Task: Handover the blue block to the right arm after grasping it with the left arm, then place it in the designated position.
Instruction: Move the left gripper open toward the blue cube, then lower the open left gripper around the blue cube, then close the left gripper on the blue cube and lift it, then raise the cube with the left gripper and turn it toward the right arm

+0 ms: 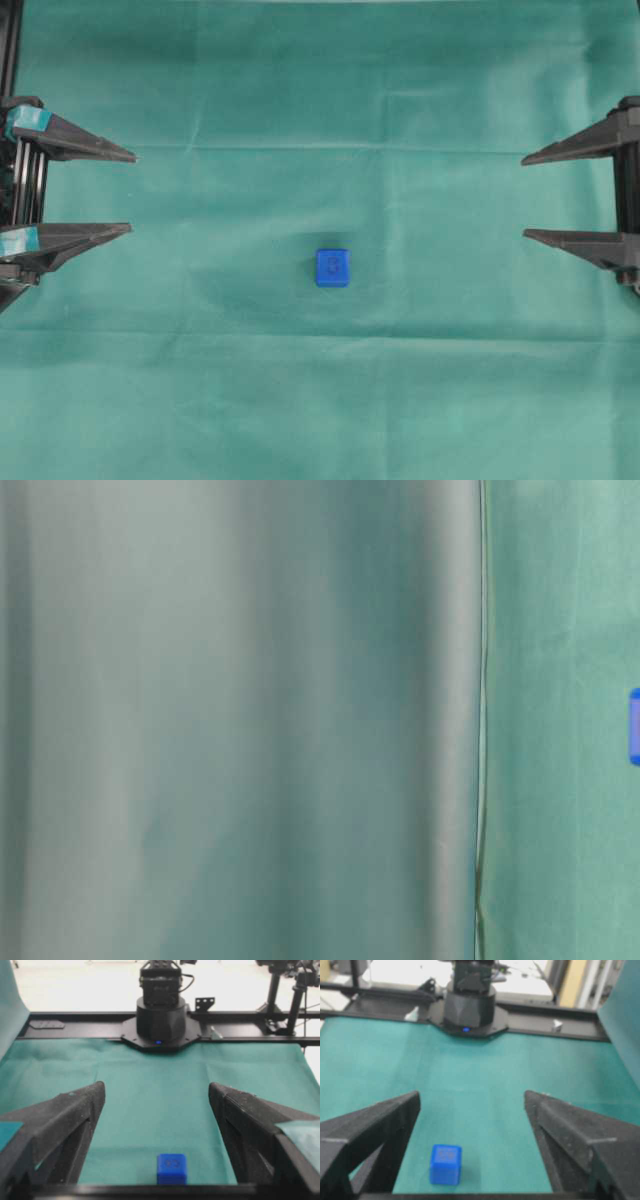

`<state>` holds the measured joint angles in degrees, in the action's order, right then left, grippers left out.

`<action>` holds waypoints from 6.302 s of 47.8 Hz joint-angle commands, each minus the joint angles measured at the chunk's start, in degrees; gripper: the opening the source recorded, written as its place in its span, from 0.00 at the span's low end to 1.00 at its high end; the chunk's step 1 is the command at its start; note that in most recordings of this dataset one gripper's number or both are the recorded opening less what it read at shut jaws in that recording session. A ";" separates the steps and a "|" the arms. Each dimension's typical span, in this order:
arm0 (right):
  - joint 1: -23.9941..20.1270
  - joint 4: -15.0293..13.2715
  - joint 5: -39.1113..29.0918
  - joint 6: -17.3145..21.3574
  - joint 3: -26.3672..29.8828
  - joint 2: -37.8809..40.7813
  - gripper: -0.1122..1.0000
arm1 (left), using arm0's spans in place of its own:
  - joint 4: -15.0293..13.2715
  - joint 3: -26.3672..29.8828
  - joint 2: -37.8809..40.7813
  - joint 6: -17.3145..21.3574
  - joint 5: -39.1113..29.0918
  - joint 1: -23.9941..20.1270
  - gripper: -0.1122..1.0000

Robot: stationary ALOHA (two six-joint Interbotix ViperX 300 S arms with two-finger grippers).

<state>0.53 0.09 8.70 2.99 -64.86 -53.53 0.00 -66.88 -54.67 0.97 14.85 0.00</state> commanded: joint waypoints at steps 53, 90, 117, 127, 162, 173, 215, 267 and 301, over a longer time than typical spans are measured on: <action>0.09 -0.53 0.62 -0.18 2.02 0.88 0.95 | 0.09 22.06 28.13 0.26 1.41 0.35 1.00; 0.09 -0.79 1.76 -0.26 1.93 1.58 0.95 | -0.09 33.31 38.41 -0.70 -7.91 0.79 1.00; 0.09 -0.79 1.49 -0.26 2.11 1.93 0.95 | 0.00 53.53 46.58 -2.64 -51.33 1.41 1.00; 0.09 -0.79 1.49 -0.26 2.11 2.20 0.95 | 0.09 56.95 48.52 -2.64 -56.16 1.41 1.00; 0.09 -0.79 1.32 -0.26 2.11 2.29 0.95 | 0.09 56.87 48.60 -2.72 -55.99 1.49 1.00; 0.09 -0.79 1.32 -0.26 2.11 2.29 0.95 | 0.18 56.78 48.69 -2.72 -55.90 1.49 1.00; 0.09 -1.41 1.23 -0.35 1.93 3.16 0.95 | 0.09 47.46 59.24 -2.72 -40.61 2.20 1.00; 0.09 -1.49 1.23 -0.35 1.76 3.87 0.95 | 0.09 42.45 69.79 -2.72 -27.86 2.02 0.99; 0.09 -1.41 0.62 -0.26 1.76 3.96 0.95 | 0.09 43.24 68.64 -2.72 -30.32 1.93 0.52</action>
<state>0.53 -1.32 9.32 2.72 -64.34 -49.92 0.00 -25.05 16.26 -1.67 -14.41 2.02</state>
